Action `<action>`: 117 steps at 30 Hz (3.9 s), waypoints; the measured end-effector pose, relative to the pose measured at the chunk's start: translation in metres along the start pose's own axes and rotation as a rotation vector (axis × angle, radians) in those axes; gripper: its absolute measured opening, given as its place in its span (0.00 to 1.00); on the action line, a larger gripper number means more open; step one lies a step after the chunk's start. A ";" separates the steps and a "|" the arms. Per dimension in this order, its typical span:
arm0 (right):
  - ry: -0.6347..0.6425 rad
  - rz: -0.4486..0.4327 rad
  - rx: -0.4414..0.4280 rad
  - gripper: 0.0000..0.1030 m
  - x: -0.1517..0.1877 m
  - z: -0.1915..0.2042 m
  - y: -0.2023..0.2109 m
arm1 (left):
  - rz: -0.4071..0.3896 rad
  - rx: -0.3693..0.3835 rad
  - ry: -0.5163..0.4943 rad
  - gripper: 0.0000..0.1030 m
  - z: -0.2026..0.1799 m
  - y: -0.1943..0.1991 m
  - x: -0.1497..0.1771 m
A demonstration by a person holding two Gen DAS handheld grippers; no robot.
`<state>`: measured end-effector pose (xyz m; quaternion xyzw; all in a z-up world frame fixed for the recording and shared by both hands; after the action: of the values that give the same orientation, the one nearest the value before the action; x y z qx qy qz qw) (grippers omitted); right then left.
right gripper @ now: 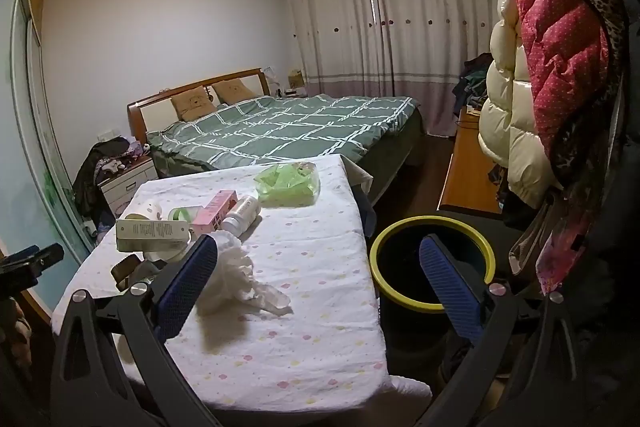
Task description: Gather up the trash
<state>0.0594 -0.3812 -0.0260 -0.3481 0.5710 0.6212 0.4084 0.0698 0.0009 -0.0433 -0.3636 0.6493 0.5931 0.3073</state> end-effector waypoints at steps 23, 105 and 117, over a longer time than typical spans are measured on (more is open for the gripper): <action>-0.009 0.010 -0.005 0.94 0.002 0.001 -0.003 | -0.003 -0.015 -0.019 0.93 -0.001 0.001 -0.004; -0.006 0.145 -0.092 0.94 -0.021 0.019 -0.123 | 0.032 -0.022 0.008 0.95 0.025 -0.065 -0.040; 0.004 0.300 -0.059 0.88 -0.056 0.032 -0.302 | 0.022 -0.047 0.002 0.95 0.046 -0.123 -0.077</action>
<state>0.3577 -0.3508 -0.1012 -0.2719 0.5989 0.6911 0.2996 0.2133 0.0510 -0.0515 -0.3639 0.6394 0.6114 0.2914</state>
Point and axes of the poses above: each gripper's, at about its wrist camera, not at the fingertips, and y roughly against the way its jaws point, z to its left, x to its underside, the point moved 10 cm from there along -y, roughly the way its jaws point, and after that the axes turned 2 degrees about x, right-handed, at the moved point
